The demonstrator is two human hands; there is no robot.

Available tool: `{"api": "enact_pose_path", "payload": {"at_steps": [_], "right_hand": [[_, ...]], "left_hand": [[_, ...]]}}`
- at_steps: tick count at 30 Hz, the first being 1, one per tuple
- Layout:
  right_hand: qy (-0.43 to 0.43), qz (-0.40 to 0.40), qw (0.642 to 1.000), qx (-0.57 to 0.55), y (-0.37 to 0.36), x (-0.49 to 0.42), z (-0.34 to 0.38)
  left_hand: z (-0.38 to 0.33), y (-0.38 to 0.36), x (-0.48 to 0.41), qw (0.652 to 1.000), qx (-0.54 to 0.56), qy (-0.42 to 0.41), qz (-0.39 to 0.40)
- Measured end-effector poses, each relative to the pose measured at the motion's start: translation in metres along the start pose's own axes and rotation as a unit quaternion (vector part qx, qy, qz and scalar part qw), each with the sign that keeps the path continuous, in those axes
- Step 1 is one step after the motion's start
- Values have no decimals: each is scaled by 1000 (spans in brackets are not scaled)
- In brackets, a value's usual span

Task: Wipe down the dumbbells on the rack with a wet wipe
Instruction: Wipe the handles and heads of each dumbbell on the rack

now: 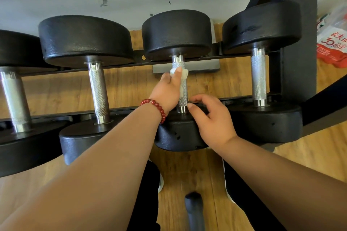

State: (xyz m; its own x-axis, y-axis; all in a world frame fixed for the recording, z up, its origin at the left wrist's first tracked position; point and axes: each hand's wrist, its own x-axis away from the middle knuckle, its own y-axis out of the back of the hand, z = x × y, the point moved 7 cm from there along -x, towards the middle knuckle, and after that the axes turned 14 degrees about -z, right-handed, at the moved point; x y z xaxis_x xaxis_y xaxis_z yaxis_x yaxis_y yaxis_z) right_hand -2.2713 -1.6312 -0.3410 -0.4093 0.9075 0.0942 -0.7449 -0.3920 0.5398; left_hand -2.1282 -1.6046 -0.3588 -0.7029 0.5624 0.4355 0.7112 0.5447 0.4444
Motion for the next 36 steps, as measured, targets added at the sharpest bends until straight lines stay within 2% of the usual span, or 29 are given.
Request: {"api": "enact_pose_path", "payload": {"at_steps": [5,12,20,26,32,36], "right_hand": [[18,-2,1000,-16,-2,0,-1],[29,-7,999,-25,-2,-1,-2],[19,-7,999,-34,-2,-2,-5],[23,-13,999,-37,-1,-1,-6],[28,-12,999,-32,-2,-2,-6],[30,-14,999,-33,-2,-2,-7]], "left_hand": [[-12,0,-12,998,60,-23,-23],[-2,-1,0,999,20,-35,14],[-27,2,-21,998,42,-26,-43],[-4,-4,-5,999,6,-31,24],[-23,0,-22,998,57,-30,-9],[1,-4,-7,995,-65,-59,55]]}}
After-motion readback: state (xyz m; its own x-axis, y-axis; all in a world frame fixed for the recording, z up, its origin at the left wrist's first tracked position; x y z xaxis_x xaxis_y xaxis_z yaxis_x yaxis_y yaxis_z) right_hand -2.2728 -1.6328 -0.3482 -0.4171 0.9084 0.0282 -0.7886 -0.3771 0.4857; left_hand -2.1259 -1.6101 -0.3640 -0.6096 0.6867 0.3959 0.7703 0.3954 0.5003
